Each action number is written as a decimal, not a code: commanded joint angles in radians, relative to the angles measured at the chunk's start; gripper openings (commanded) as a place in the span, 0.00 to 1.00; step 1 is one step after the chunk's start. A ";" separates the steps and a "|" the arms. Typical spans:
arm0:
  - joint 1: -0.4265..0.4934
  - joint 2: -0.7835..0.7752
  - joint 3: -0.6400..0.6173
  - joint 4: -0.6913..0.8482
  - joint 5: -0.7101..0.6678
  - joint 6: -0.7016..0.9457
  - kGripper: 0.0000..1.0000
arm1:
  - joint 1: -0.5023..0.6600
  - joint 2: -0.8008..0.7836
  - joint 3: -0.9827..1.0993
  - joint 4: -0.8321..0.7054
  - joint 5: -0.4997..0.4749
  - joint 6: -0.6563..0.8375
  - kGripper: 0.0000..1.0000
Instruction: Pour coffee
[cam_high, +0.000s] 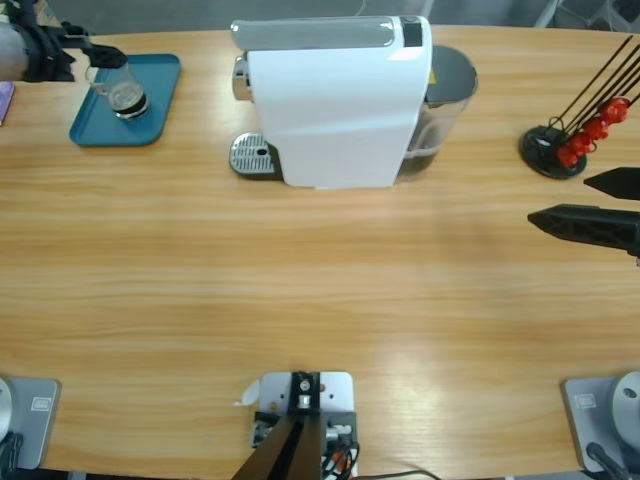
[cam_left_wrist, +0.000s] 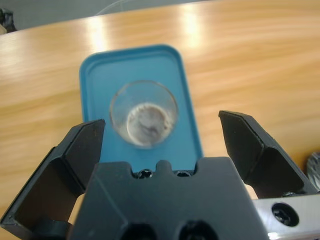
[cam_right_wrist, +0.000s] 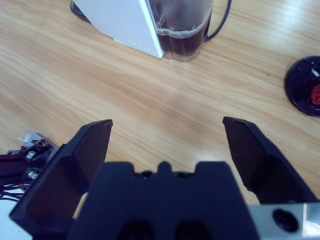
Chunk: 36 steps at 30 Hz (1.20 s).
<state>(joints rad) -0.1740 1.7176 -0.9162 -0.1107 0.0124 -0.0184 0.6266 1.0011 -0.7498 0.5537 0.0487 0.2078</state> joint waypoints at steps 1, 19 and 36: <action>-0.029 -0.288 0.032 0.303 0.008 0.012 0.98 | -0.010 -0.032 0.007 -0.004 0.016 0.004 1.00; -0.250 -0.803 0.193 0.545 -0.376 0.025 0.98 | -0.010 -0.066 0.014 -0.003 0.013 -0.002 1.00; -0.252 -0.967 0.273 0.622 -0.382 0.025 0.98 | -0.010 -0.095 0.012 -0.005 -0.010 -0.002 1.00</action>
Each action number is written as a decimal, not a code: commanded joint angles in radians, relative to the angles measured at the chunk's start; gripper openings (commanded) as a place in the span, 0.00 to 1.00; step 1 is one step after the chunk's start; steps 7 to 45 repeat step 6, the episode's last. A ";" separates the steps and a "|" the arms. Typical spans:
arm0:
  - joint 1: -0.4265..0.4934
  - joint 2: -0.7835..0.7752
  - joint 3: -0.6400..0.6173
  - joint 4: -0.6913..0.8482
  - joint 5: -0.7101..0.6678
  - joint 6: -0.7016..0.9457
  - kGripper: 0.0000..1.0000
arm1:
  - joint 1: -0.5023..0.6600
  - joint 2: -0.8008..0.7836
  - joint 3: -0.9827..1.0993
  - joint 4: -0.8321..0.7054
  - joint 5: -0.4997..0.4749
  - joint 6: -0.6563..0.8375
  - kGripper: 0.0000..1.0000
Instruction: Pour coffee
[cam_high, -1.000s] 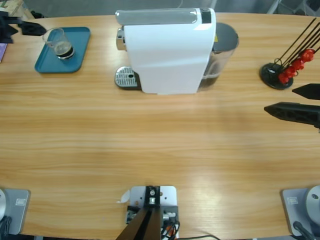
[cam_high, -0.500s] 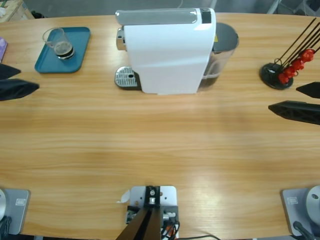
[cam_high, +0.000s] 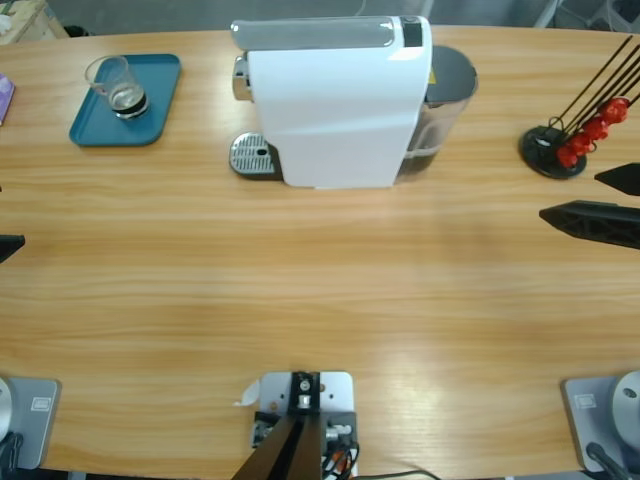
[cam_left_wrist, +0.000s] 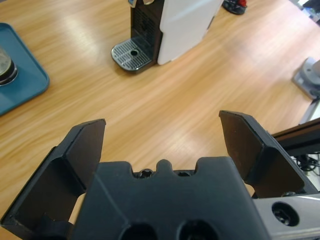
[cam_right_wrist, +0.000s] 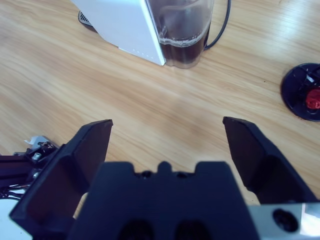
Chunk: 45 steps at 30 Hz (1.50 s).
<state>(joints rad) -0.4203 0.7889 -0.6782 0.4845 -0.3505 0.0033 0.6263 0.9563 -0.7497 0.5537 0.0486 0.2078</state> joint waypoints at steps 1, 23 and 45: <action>-0.006 -0.036 0.036 0.025 -0.020 0.003 0.98 | -0.010 -0.051 0.012 -0.005 -0.014 -0.002 1.00; -0.006 -0.030 0.041 0.013 -0.020 -0.008 0.98 | -0.010 -0.039 0.010 -0.005 -0.016 -0.002 1.00; -0.006 -0.030 0.041 0.013 -0.020 -0.008 0.98 | -0.010 -0.039 0.010 -0.005 -0.016 -0.002 1.00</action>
